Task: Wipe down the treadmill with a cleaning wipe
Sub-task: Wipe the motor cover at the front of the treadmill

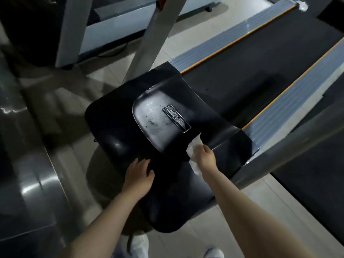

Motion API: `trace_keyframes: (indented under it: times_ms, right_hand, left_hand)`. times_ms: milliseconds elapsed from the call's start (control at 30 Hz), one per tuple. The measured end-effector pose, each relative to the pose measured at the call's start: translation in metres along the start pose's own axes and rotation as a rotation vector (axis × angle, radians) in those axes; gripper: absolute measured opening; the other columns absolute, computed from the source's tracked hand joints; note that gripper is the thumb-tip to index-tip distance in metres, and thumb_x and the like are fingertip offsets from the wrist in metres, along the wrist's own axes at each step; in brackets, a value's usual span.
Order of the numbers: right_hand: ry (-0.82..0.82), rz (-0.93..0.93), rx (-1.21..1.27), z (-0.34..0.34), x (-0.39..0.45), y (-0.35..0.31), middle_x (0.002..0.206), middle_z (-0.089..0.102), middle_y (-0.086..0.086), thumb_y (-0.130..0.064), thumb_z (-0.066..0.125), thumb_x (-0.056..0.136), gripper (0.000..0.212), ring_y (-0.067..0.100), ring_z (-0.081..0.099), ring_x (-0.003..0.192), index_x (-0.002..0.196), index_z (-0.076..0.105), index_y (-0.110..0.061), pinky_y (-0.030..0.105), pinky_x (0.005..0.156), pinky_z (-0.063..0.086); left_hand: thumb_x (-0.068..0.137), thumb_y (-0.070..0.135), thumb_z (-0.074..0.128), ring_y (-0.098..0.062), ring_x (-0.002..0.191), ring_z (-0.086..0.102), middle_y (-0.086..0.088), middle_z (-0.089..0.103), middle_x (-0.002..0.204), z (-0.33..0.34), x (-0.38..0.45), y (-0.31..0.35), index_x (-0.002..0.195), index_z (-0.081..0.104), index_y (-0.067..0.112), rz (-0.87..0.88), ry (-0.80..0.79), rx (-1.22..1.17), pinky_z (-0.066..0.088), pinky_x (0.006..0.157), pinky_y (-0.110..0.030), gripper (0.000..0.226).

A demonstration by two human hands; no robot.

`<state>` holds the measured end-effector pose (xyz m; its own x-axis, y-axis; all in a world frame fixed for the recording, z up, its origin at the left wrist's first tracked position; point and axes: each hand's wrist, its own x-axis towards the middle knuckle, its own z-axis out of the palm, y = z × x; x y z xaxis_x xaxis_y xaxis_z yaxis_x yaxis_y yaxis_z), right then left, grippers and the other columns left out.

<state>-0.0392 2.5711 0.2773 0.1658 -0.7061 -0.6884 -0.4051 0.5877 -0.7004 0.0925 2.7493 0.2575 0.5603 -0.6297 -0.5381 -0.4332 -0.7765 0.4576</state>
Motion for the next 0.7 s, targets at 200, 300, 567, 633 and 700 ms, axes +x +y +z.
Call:
trace_keyframes:
  times_ms: [200,300,567,633,700]
  right_hand:
    - [0.008,-0.454,-0.475,0.028,0.089,0.025,0.089,0.066,-0.002,-0.042,0.034,0.099,0.038,0.026,0.062,0.098,0.108,0.062,-0.018,0.032,0.079,0.043]
    - [-0.204,-0.711,-0.877,0.057,0.139,0.051,0.122,0.065,0.001,-0.038,0.044,0.100,0.034,0.027,0.052,0.124,0.121,0.066,-0.023,0.026,0.100,0.036]
    - [-0.627,-1.126,-1.179,0.158,0.188,0.068,0.162,0.018,0.000,-0.027,0.038,0.104,0.050,0.023,0.013,0.149,0.153,0.029,-0.024,0.035,0.122,0.007]
    - [-0.453,-1.126,-1.314,0.157,0.213,0.060,0.164,0.008,0.001,-0.029,0.030,0.106,0.053,0.021,0.003,0.151,0.156,0.019,-0.018,0.032,0.121,-0.002]
    - [-0.284,-1.050,-1.464,0.130,0.242,0.048,0.164,0.001,0.003,-0.029,0.021,0.107,0.053,0.020,-0.002,0.151,0.156,0.012,-0.011,0.033,0.121,-0.005]
  left_hand:
    - [0.103,0.038,0.040,-0.018,0.152,0.002,0.002,0.013,0.164,0.069,0.053,-0.047,0.155,0.023,0.022,-0.063,0.039,-0.059,0.010,0.123,-0.036,0.057]
    - [0.103,0.037,0.042,-0.017,0.151,0.006,0.005,0.009,0.165,0.096,0.074,-0.073,0.156,0.022,0.025,-0.023,0.091,-0.090,0.011,0.122,-0.034,0.058]
    - [0.086,0.062,0.000,-0.003,0.146,-0.017,0.019,-0.013,0.160,0.144,0.086,-0.113,0.155,0.002,0.039,0.153,0.364,0.139,0.002,0.115,-0.019,0.073]
    - [0.088,0.064,0.003,-0.004,0.147,-0.016,0.020,-0.013,0.160,0.147,0.089,-0.109,0.154,0.002,0.040,0.163,0.421,0.114,0.003,0.116,-0.020,0.070]
    - [0.094,0.064,0.016,-0.002,0.148,-0.013,0.023,-0.010,0.159,0.148,0.090,-0.112,0.153,0.008,0.042,0.158,0.425,0.011,0.005,0.118,-0.024,0.064]
